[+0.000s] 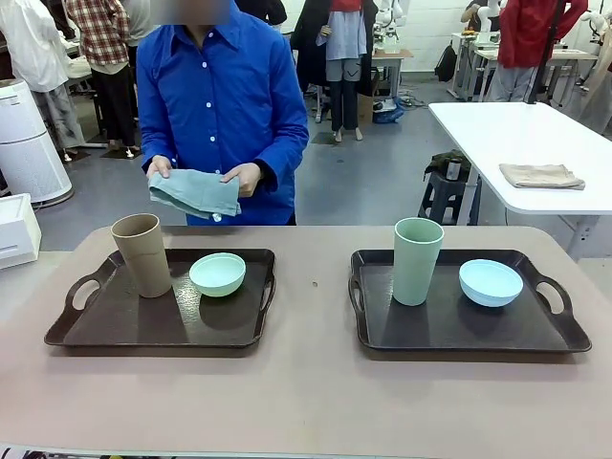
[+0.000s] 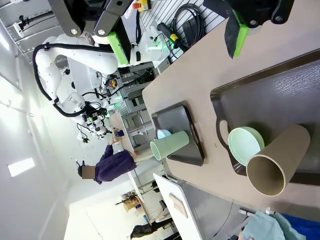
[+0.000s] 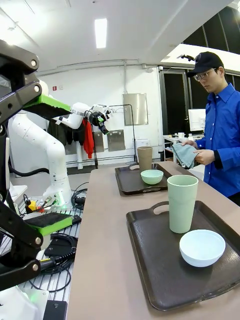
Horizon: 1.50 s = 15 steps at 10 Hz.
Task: Set up a tray with a mat and arrange the tableware.
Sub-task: Pick up the Picnic Bowl and Reusable plastic cup from the Handle tray in front of the human's position and hold them in the air.
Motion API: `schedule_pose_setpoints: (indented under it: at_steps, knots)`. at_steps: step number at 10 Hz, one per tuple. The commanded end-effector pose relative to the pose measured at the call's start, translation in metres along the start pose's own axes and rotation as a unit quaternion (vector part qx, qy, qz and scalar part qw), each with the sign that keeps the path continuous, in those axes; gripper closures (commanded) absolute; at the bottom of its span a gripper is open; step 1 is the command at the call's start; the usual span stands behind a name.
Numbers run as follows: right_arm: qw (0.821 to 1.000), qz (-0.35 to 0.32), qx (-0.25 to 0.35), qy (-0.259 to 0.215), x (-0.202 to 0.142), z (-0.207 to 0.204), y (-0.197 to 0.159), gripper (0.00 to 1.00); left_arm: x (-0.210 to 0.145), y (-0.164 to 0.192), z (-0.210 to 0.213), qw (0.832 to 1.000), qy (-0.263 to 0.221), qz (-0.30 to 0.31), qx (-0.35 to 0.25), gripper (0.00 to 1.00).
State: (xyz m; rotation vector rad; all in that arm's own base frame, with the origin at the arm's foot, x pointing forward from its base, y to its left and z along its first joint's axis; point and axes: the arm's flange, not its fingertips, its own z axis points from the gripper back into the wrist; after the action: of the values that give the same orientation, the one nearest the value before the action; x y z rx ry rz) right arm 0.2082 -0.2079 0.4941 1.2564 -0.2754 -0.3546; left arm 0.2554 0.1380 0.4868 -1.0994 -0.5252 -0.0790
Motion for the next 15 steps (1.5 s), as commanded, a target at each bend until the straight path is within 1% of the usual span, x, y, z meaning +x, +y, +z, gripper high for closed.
schedule_pose_setpoints:
  at_steps: [1,12,13,14,15]
  knots:
    - [1.0,0.008,0.013,0.0,0.004,0.001,0.002,0.0,0.001,0.001,0.001,1.0,-0.005,-0.009,-0.008,0.0]
    - [1.0,0.008,0.013,0.0,0.004,0.001,0.002,0.0,0.001,0.001,0.001,1.0,-0.005,-0.009,-0.008,0.0]
    - [1.0,0.0,0.0,0.0,0.0,0.0,0.0,0.0,0.0,0.0,0.0,1.0,0.0,0.0,0.0,0.0]
    - [0.999,0.033,0.0,-0.001,-0.002,-0.001,0.008,0.0,0.001,-0.004,0.008,0.998,0.014,-0.052,-0.008,0.0]
    - [0.996,0.085,-0.025,-0.012,-0.006,-0.008,0.024,0.0,0.003,-0.012,0.009,0.992,0.036,-0.118,0.01,0.0]
